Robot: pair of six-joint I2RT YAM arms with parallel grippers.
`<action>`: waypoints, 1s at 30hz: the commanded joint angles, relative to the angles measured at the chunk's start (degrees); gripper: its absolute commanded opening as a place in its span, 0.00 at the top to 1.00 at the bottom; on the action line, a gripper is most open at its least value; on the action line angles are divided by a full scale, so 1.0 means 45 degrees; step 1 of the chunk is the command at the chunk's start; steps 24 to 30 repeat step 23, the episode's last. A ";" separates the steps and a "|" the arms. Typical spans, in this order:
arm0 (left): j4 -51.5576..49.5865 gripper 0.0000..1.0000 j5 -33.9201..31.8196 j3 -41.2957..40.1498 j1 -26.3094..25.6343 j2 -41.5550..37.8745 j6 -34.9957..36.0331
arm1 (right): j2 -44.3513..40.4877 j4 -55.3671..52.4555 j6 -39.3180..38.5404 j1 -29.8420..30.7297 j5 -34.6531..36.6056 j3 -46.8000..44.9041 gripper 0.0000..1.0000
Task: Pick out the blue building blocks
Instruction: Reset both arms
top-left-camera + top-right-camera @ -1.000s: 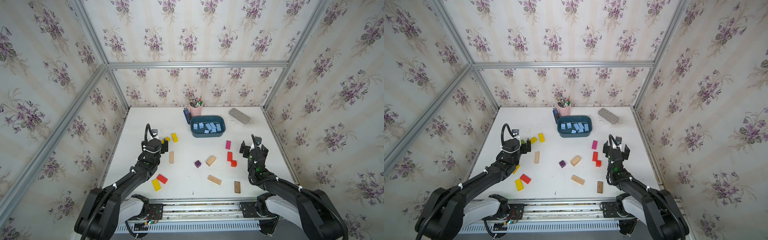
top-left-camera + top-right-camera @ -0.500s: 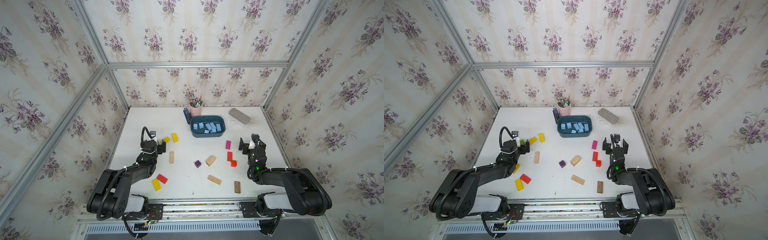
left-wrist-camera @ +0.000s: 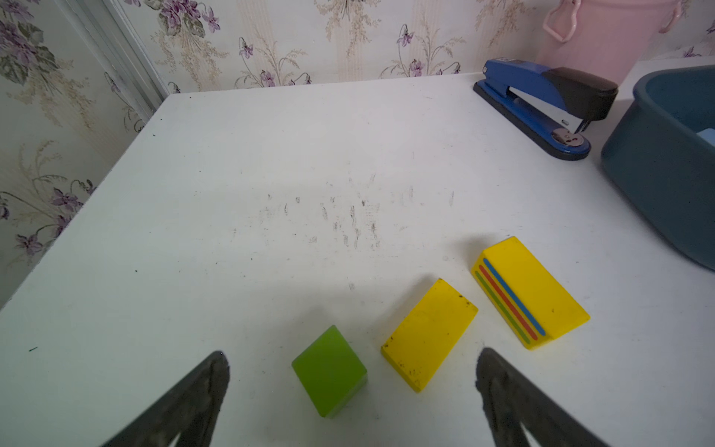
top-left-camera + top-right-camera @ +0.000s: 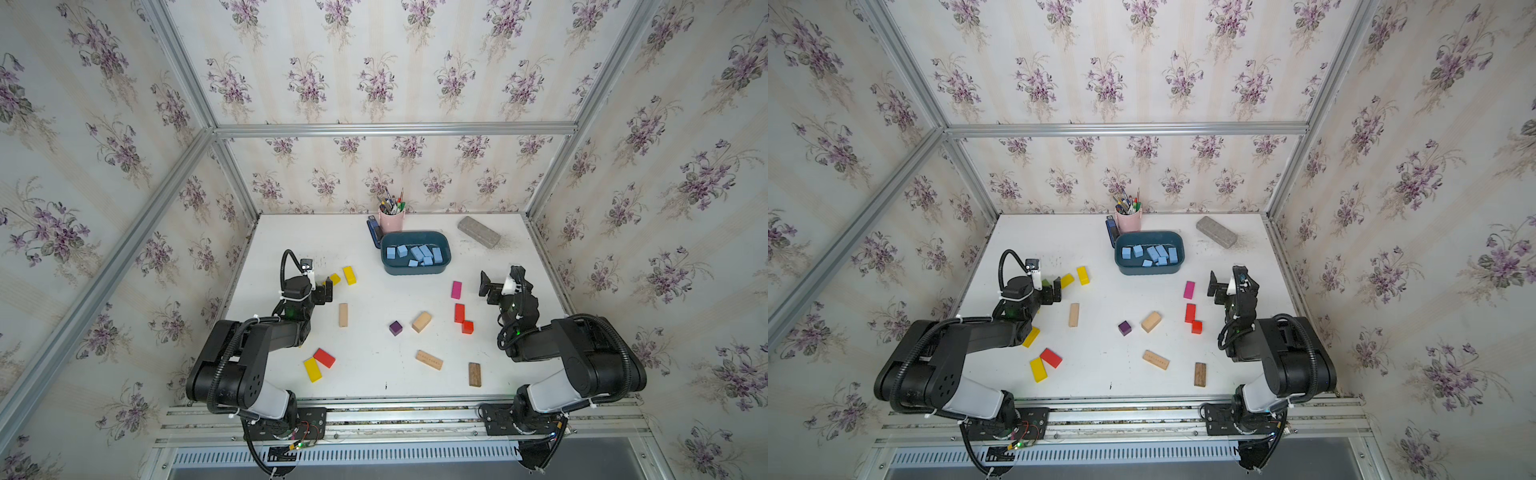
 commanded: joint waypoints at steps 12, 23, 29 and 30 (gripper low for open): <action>0.0208 0.01 0.0182 0.0045 0.0019 -0.0032 0.0082 | -0.0007 0.0029 0.0143 0.0002 -0.0212 0.0066 0.00; 0.0208 0.01 0.0168 0.0036 0.0018 -0.0040 0.0080 | -0.0028 0.0019 0.0143 0.0002 -0.0229 0.0069 0.00; 0.0208 0.01 0.0168 0.0036 0.0018 -0.0040 0.0080 | -0.0028 0.0019 0.0143 0.0002 -0.0229 0.0069 0.00; 0.0208 0.01 0.0168 0.0036 0.0018 -0.0040 0.0080 | -0.0028 0.0019 0.0143 0.0002 -0.0229 0.0069 0.00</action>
